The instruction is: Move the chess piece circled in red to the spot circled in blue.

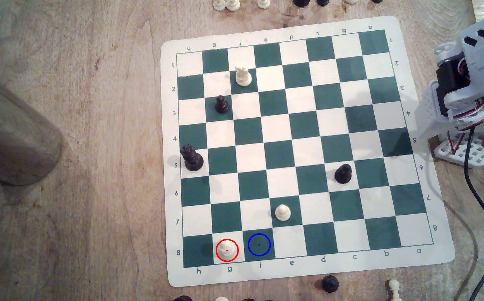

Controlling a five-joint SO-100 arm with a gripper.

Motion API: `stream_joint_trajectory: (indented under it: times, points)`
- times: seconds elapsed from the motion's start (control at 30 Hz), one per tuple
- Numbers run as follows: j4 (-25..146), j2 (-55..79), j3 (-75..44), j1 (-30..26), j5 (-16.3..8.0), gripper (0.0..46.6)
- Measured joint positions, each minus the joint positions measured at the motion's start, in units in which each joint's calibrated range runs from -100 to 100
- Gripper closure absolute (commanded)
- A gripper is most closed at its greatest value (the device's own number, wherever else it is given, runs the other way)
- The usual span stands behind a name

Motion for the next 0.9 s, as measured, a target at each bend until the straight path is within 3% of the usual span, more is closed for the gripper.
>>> stream_joint_trajectory:
  times: [0.2,0.4,0.6,0.8,0.9]
  points:
    - [0.0,0.0,0.0,0.0,0.0,46.4]
    - [4.5,0.0,0.0,-3.5,0.0,46.4]
    - [38.9,0.0,-4.1,-6.0,0.0,46.4]
    - [59.6,0.1,-8.7,-6.3,0.0,46.4]
    - [76.4,0.1,-15.8,-6.3,0.0,46.4]
